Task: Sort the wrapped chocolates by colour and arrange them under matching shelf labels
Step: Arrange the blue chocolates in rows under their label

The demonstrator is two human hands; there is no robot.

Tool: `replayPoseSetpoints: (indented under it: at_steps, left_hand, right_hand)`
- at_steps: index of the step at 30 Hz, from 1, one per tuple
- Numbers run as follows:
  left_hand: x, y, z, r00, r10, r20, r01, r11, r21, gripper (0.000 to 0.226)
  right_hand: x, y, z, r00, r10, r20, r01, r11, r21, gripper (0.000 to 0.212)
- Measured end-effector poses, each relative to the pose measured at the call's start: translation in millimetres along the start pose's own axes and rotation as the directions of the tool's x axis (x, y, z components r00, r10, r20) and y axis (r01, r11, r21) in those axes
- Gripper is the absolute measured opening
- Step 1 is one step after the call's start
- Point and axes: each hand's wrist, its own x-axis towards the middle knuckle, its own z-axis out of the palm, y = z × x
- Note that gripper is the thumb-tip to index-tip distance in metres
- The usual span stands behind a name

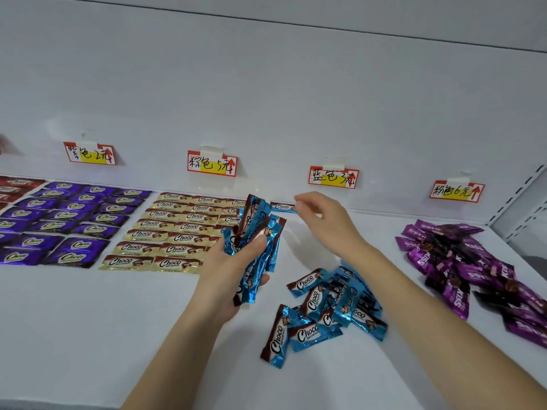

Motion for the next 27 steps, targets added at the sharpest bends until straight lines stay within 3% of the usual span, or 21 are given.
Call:
replayPoseSetpoints:
  at_steps: [3, 9, 13, 17, 27]
  left_hand:
    - [-12.1, 3.0, 10.6, 0.998, 0.008, 0.067, -0.007, 1.0, -0.007, 0.022]
    - [-55.9, 4.0, 32.7, 0.96, 0.078, 0.27, -0.053, 0.994, -0.096, 0.032]
    - [-74.3, -2.5, 41.9, 0.964, 0.097, 0.248, -0.051, 0.981, -0.188, 0.03]
    - [-84.5, -4.2, 48.4, 0.972, 0.138, 0.191, -0.099, 0.975, -0.199, 0.032]
    - [-88.0, -6.1, 57.0, 0.974, 0.206, 0.089, -0.195, 0.974, -0.119, 0.022]
  right_hand:
    - [-43.8, -24.1, -25.2, 0.997, 0.055, 0.058, -0.07, 0.949, 0.307, 0.013]
    - [-106.6, -43.2, -38.0, 0.996, 0.089, -0.007, -0.076, 0.887, 0.455, 0.009]
    - [-125.6, -42.9, -41.4, 0.984, 0.149, -0.103, -0.068, 0.832, 0.55, 0.007]
    - [-137.4, -41.1, -44.0, 0.974, 0.204, -0.097, -0.094, 0.754, 0.65, 0.006]
    - [-143.7, -36.3, -45.2, 0.961, 0.204, -0.187, -0.04, 0.771, 0.636, 0.005]
